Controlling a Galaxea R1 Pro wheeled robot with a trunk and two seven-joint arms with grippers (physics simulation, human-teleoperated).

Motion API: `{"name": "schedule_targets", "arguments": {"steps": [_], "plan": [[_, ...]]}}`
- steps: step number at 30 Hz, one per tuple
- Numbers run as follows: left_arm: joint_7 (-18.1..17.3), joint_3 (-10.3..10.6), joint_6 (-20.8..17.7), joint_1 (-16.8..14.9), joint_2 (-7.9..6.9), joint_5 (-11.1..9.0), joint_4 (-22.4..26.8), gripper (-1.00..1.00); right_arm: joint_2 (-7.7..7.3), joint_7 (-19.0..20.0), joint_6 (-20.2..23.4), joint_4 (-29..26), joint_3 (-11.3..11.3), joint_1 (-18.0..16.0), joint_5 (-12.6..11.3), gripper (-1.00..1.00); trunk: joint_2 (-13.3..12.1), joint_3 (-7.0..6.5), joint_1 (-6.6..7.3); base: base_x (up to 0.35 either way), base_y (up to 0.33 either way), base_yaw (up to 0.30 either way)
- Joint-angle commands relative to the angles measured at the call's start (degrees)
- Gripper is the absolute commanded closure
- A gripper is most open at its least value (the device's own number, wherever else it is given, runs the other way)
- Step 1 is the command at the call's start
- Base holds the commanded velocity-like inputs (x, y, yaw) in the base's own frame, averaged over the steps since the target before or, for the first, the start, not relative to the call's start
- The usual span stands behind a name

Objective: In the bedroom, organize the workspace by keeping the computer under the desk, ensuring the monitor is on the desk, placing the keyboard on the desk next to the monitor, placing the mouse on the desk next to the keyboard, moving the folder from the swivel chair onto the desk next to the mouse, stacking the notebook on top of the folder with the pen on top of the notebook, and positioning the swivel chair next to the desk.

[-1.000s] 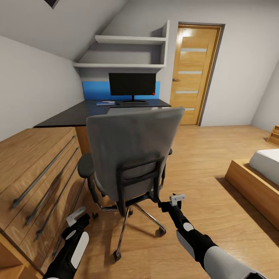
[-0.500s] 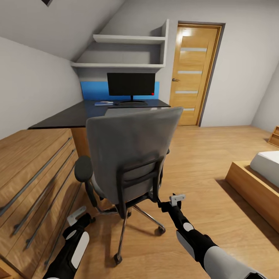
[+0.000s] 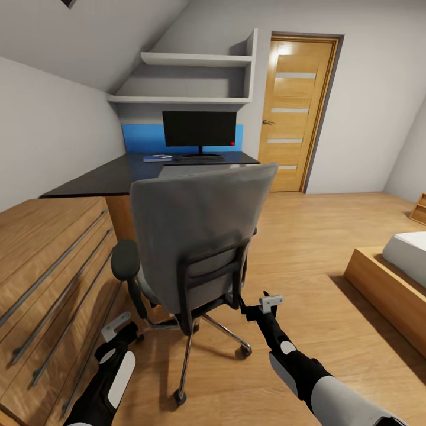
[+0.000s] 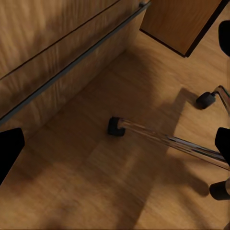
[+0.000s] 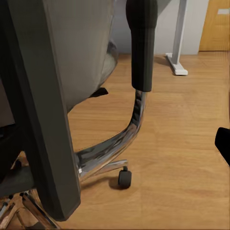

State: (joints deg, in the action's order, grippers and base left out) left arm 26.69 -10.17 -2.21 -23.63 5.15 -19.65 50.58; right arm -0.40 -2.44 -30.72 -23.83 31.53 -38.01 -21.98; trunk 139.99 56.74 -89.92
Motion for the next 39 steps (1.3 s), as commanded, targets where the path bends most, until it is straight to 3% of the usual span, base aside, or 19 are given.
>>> {"name": "schedule_targets", "arguments": {"steps": [1, 18, 21, 27, 39], "plan": [[0.12, -0.10, -0.24, -0.02, 0.04, -0.27, 0.12, -1.00, -0.04, -0.27, -0.81, 0.05, 0.46, -0.05, -0.43, -1.00, 0.02, 0.05, 0.01, 0.012, -0.010, 0.000], [0.12, -0.20, -0.23, -0.02, 0.01, -0.25, 0.22, -1.00, -0.28, -0.53, -1.80, 0.42, 0.31, -0.04, -0.60, -1.00, 0.02, -0.16, 0.01, 0.014, -0.038, -0.029], [0.12, -0.18, -0.30, -0.02, -0.02, -0.27, 0.68, -1.00, -1.55, -0.49, -1.87, 0.45, 0.29, -0.04, -1.92, -1.00, 0.02, -0.16, 0.01, 0.031, -0.047, 0.000], [0.12, -0.16, -0.46, -0.02, 0.01, -0.24, 1.95, -1.00, -1.92, -0.39, -1.90, 0.45, 0.29, -0.04, -5.10, -1.00, 0.02, -0.17, 0.01, 0.056, -0.051, 0.000], [0.12, -0.11, -0.47, -0.02, 0.04, -0.22, 2.10, -1.00, -1.98, -0.37, -1.89, 0.37, 0.32, -0.04, -5.63, -1.00, 0.02, -0.17, 0.01, 0.059, -0.010, 0.000]]}}
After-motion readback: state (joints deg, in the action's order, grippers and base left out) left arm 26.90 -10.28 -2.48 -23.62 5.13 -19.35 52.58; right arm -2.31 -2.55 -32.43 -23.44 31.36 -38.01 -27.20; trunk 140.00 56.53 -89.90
